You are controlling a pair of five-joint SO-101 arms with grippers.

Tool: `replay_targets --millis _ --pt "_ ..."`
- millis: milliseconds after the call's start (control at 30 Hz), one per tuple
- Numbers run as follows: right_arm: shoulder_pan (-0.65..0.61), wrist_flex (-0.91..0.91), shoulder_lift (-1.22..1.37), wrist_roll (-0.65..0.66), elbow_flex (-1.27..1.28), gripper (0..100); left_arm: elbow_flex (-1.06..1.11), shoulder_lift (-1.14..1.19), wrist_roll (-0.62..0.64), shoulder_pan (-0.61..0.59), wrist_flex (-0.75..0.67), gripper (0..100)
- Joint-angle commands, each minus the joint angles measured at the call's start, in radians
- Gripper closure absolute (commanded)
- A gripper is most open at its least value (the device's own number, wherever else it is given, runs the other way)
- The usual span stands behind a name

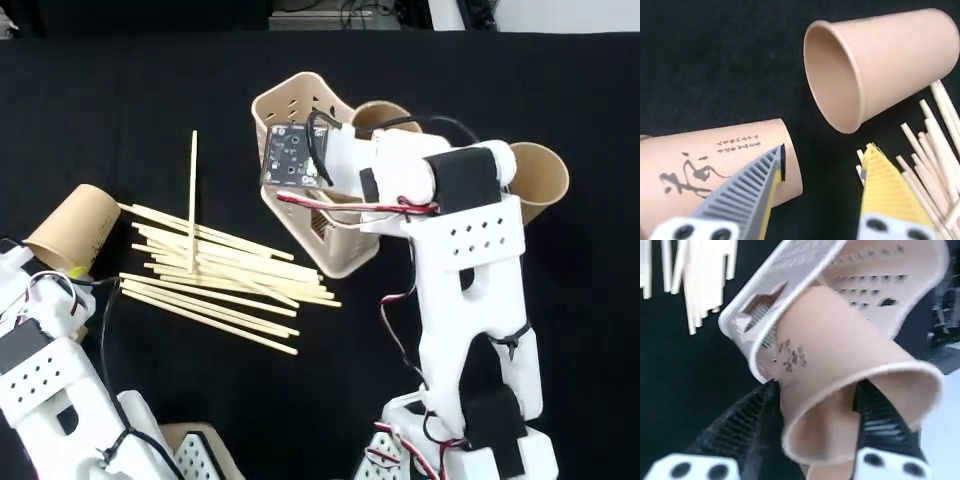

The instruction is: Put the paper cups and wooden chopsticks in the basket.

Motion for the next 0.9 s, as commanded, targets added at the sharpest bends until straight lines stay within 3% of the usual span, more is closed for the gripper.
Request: replay_targets --millis 0,167,333,500,567,867 --pt "0.0 0.035 -0.081 -0.029 -0.096 74.0 -0.005 -0.014 0.0 0.002 -0.003 74" --pt "-0.02 0.035 -0.12 -0.086 -0.044 75.3 -0.005 -0.014 0.0 0.002 -0.003 74" --pt "-0.021 0.034 -0.117 -0.097 0.028 91.0 -0.004 -0.014 0.0 0.002 -0.003 74" --pt "-0.017 0.034 -0.117 -0.129 0.045 93.3 -0.004 -0.014 0.0 0.002 -0.003 74" --pt "-0.017 0.018 -0.122 -0.126 0.035 99.3 -0.004 -0.014 0.0 0.002 -0.003 74" --pt "-0.015 0.034 -0.111 -0.124 -0.09 98.6 -0.002 -0.014 0.0 0.002 -0.003 74"
